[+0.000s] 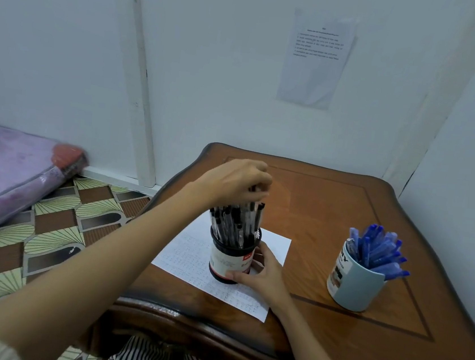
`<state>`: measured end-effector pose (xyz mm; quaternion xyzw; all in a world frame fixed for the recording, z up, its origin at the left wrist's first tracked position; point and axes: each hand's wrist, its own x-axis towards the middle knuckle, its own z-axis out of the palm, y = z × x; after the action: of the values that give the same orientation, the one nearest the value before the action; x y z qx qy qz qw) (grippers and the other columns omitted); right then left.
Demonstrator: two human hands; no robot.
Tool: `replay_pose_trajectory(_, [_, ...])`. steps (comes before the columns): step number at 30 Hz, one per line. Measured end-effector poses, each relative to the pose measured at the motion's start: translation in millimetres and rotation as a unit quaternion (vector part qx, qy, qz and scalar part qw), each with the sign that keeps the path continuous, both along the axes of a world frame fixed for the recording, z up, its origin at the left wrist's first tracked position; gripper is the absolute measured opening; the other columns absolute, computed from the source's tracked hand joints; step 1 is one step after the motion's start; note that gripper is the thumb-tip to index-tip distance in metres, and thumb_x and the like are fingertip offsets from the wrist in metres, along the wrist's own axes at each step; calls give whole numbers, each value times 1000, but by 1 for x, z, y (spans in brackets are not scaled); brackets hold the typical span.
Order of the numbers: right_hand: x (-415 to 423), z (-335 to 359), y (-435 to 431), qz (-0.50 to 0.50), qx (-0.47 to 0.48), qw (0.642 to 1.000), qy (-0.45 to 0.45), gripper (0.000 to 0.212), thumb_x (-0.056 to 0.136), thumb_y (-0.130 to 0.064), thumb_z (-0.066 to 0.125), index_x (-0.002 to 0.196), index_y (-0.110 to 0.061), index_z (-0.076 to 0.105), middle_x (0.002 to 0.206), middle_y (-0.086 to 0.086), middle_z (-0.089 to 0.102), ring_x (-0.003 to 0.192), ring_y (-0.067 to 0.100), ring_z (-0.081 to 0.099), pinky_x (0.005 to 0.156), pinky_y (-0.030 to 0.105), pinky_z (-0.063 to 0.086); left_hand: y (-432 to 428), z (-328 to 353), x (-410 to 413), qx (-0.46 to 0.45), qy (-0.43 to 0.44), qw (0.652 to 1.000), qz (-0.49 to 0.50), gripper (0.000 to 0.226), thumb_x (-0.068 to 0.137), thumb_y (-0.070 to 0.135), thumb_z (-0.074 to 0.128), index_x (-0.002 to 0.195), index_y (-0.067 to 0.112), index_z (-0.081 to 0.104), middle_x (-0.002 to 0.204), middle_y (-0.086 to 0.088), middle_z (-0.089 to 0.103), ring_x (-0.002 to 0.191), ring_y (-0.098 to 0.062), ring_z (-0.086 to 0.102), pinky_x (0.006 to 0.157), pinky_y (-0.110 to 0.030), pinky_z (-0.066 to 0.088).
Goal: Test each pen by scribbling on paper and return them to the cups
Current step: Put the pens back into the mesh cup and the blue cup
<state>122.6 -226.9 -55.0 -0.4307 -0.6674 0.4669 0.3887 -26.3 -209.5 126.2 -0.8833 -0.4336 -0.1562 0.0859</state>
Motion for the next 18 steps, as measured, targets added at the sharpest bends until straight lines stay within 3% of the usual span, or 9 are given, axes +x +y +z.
replay_pose_trajectory(2, [-1,1,0,-3,5,1000,-4,85,59,-24,89,130,-25,43,129,-4,53,115,9,51,88,15,46,-4,-7,1,-29,5,1000,4,21,94,27,52,98,13,66,94,5,64,91,-16,61,94,-33,38])
replay_pose_trajectory(3, [-1,2,0,-4,8,1000,-5,83,59,-23,89,129,-27,44,128,-4,54,113,8,52,86,13,46,-6,-11,2,-42,18,999,21,24,96,30,49,103,16,66,101,6,67,103,-14,60,107,-39,25])
replay_pose_trajectory(5, [-1,3,0,-4,9,1000,-8,80,60,-23,89,126,-28,44,126,-5,54,110,5,53,82,11,47,-9,-19,1,-38,42,997,47,30,98,37,44,109,20,66,115,8,66,127,-10,45,114,-47,-5])
replay_pose_trajectory(7, [-1,3,-1,-2,2,1000,-3,80,59,-22,89,126,-27,45,124,-7,54,106,1,52,80,8,46,-13,-22,0,-2,11,999,43,34,99,39,40,114,21,65,126,9,60,137,-8,33,112,-47,-14])
replay_pose_trajectory(10, [-1,2,-1,-1,2,1000,-2,79,59,-22,89,125,-28,45,124,-8,55,105,-1,52,80,8,46,-14,-16,5,17,-137,987,87,36,101,35,36,121,19,61,130,4,58,133,-10,38,115,-41,3])
replay_pose_trajectory(12, [-1,1,0,0,5,1000,-6,81,59,-23,89,128,-26,45,127,-6,55,109,1,52,82,9,47,-10,-12,3,-73,-208,968,124,46,99,49,29,113,22,62,120,-1,62,119,-15,49,109,-40,23])
replay_pose_trajectory(14, [0,-1,0,0,5,1000,-4,84,59,-23,89,130,-25,45,128,-5,54,112,3,52,84,9,46,-11,-9,1,-219,-217,944,114,60,96,60,20,108,23,66,115,-3,65,110,-18,55,103,-39,35])
replay_pose_trajectory(16, [0,0,1,2,5,1000,-3,84,59,-22,89,131,-24,44,127,-6,54,111,2,52,82,7,45,-11,-10,-2,-274,-290,914,70,60,99,54,18,114,22,66,120,0,65,114,-11,57,106,-33,35])
replay_pose_trajectory(18, [0,1,0,9,10,1000,-4,81,59,-22,88,127,-27,44,124,-9,54,107,-3,51,81,4,44,-15,-9,-6,-244,-438,865,32,54,95,57,20,114,30,64,121,8,64,117,-2,54,109,-31,30])
